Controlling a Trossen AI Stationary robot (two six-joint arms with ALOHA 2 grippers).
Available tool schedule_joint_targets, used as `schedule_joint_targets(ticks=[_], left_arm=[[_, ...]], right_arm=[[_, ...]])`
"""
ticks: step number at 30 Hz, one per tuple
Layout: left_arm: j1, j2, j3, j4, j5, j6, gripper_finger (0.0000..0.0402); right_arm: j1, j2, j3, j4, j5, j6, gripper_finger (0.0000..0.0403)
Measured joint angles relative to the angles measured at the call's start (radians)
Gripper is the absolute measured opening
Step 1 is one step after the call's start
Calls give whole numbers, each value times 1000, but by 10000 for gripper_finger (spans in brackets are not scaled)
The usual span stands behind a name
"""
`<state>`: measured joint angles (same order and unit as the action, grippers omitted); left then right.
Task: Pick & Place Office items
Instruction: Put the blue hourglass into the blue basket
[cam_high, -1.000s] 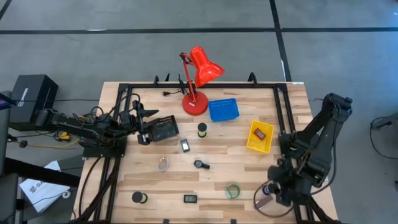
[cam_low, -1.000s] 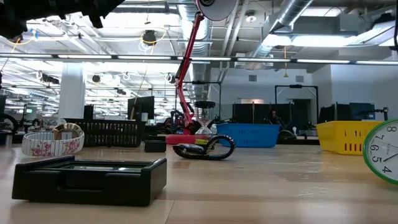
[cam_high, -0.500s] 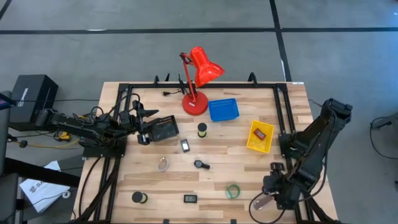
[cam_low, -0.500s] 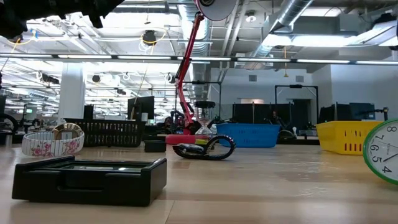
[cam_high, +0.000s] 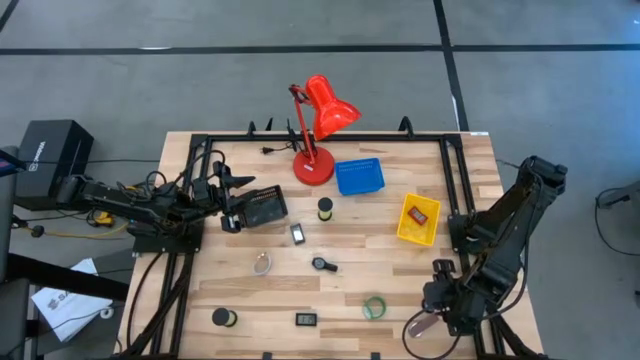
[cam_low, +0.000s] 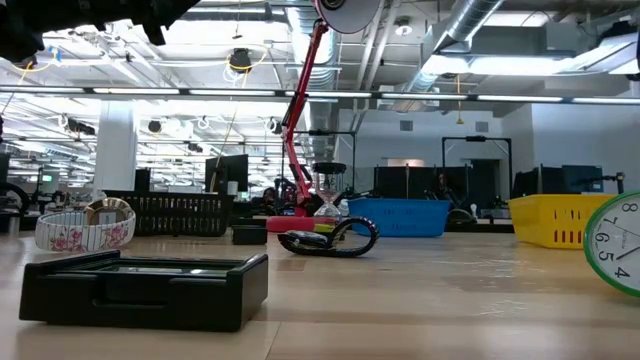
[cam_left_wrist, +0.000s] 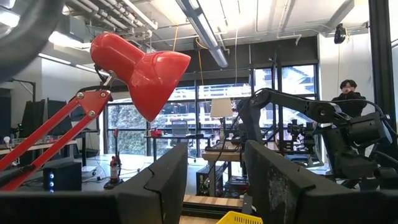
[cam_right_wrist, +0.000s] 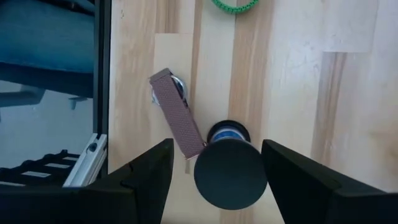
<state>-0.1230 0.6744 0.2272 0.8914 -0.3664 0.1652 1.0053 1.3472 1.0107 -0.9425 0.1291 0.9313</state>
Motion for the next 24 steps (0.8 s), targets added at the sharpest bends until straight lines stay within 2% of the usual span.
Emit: schedule_joint_targets(ticks=[3,13,24], left_arm=[[0,2,0,0,0,-45,156],[0,2,0,0,0,-44,156],[0,2,0,0,0,-43,156]], right_arm=[[-1,0,0,-10,-2,-28,234],[-8,0,0,-16,0,-116,234],[-71,0,0,-20,0,-207,234]])
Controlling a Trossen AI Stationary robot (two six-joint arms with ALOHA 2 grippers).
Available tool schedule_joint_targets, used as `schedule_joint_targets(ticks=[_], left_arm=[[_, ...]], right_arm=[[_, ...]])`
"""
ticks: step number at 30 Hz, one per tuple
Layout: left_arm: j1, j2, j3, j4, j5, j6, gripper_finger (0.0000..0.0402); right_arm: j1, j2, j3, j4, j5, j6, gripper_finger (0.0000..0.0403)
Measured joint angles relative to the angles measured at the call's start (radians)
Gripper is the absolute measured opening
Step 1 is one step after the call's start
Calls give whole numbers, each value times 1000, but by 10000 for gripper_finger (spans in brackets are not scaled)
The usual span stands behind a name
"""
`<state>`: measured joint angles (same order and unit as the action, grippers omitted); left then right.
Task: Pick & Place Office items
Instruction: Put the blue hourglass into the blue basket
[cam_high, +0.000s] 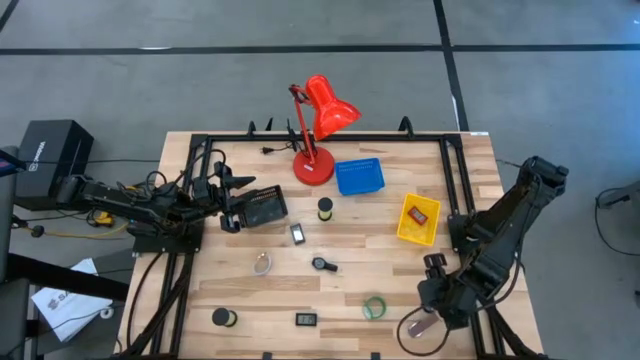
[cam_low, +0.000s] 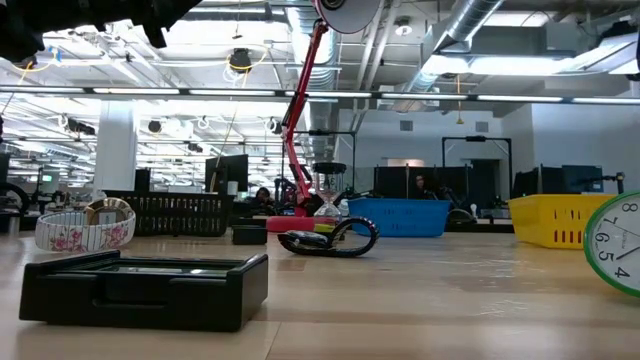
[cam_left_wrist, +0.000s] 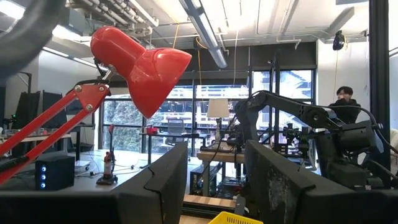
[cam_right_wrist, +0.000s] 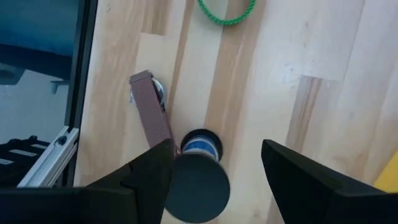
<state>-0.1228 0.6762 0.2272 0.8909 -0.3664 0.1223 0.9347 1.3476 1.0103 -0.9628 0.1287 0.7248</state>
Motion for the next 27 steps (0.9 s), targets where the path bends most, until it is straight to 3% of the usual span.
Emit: schedule_joint_targets(ticks=[12,18,27], left_arm=[[0,0,0,0,0,0,156],[0,0,0,-4,0,-50,156],[-37,38,-1,-226,51,-180,156]], right_arm=[[-49,0,0,6,-22,-14,234],[-58,0,0,24,-53,166,234],[-114,0,0,40,-113,214,234]])
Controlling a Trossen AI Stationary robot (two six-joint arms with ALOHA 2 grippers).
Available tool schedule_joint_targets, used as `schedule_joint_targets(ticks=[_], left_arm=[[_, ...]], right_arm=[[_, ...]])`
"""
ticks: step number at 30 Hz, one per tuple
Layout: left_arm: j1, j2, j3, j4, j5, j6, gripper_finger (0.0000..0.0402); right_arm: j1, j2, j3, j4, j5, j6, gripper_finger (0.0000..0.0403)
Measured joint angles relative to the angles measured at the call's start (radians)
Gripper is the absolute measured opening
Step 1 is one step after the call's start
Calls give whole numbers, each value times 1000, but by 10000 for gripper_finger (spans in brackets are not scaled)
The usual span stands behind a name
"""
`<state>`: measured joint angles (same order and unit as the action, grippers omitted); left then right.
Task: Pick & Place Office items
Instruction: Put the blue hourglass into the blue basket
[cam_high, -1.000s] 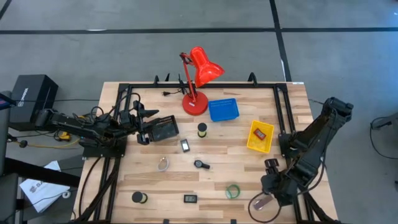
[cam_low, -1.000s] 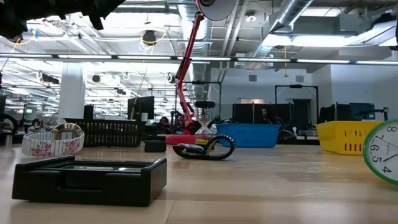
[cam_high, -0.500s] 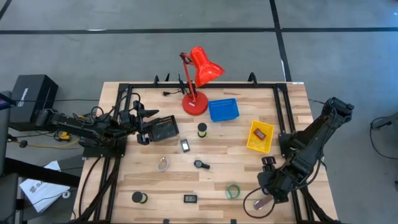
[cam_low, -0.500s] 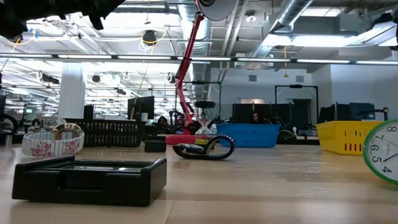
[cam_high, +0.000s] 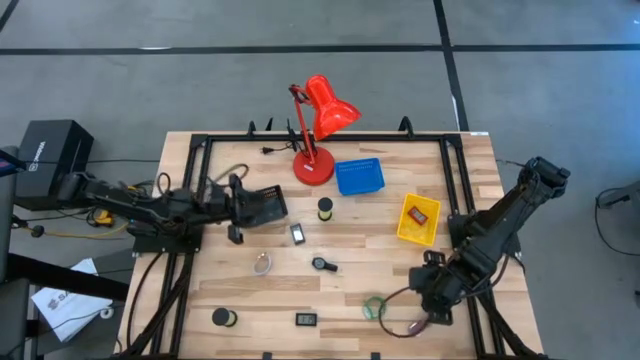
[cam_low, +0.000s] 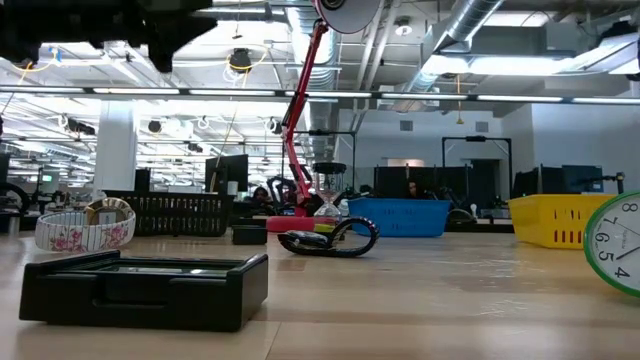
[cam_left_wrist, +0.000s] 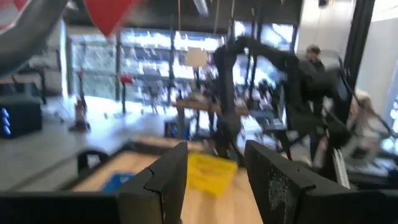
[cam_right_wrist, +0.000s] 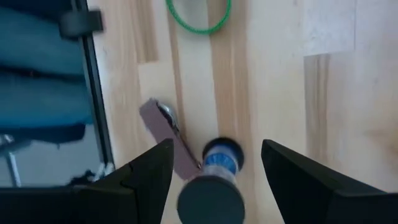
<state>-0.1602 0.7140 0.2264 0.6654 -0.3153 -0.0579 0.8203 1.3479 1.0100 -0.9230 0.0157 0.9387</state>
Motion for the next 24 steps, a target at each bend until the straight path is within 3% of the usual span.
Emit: schedule_joint_targets(ticks=[8,15,24], left_arm=[[-78,203,36,11,-8,-107,156],[-159,401,190,15,-52,-25,156],[-187,395,235,13,-71,53,156]], right_arm=[[-7,0,0,15,-66,20,234],[-18,0,0,12,-168,-35,234],[-15,0,0,23,-171,-95,238]])
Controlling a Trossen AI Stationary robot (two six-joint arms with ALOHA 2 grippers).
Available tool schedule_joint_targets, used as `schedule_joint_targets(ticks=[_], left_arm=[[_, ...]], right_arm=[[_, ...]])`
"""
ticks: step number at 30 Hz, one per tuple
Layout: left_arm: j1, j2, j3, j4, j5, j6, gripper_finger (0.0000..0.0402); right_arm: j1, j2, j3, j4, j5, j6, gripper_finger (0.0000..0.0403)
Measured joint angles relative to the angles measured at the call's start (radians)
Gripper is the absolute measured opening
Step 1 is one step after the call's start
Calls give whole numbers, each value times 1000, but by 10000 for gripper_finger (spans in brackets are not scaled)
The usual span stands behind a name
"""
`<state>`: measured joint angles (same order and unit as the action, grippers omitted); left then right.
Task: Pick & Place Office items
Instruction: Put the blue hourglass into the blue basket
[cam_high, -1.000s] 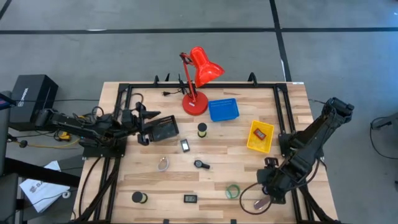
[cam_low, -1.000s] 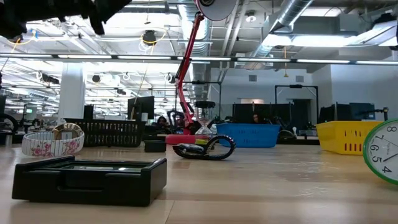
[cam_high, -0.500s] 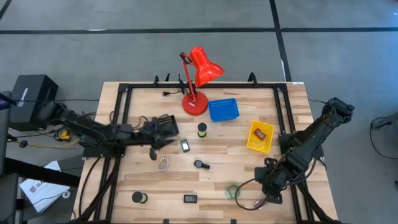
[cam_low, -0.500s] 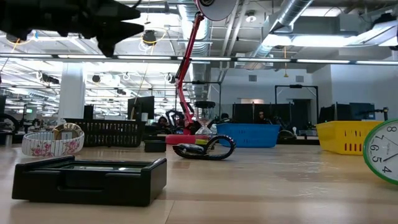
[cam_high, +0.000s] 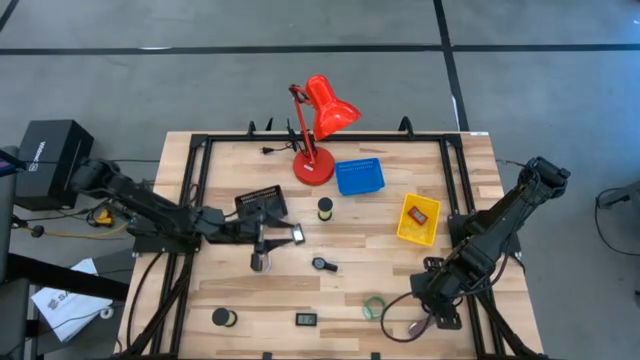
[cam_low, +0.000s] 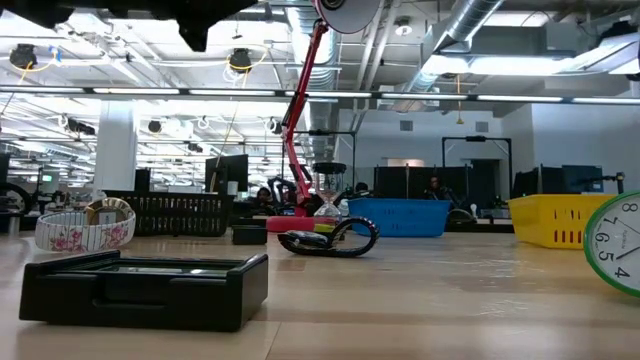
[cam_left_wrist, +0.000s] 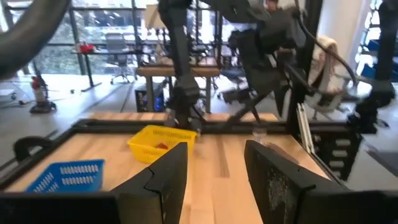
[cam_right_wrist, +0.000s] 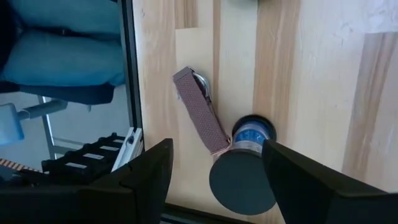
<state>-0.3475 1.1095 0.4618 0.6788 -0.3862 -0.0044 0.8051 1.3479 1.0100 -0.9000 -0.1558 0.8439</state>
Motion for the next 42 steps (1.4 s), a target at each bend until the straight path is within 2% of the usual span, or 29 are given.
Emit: schedule_joint_targets(ticks=[8,11,18,22,26,33,36,42], left_arm=[[3,-50,0,-2,-16,52,156],[3,-51,0,-2,-16,53,156],[3,-51,0,-2,-15,52,156],[3,-51,0,-2,-15,52,156],[3,-51,0,-2,-15,50,156],[3,-50,-1,4,-14,0,156],[3,-50,-1,10,-14,0,156],[3,-50,-1,13,-14,0,156]], right_arm=[[30,0,0,0,7,-74,260],[51,0,0,0,8,-149,260],[73,0,0,-8,105,-264,260],[83,0,0,0,116,-251,260],[142,0,0,-6,129,-251,260],[209,0,0,-15,315,-381,260],[205,0,0,-15,315,-432,260],[170,0,0,46,283,-366,260]])
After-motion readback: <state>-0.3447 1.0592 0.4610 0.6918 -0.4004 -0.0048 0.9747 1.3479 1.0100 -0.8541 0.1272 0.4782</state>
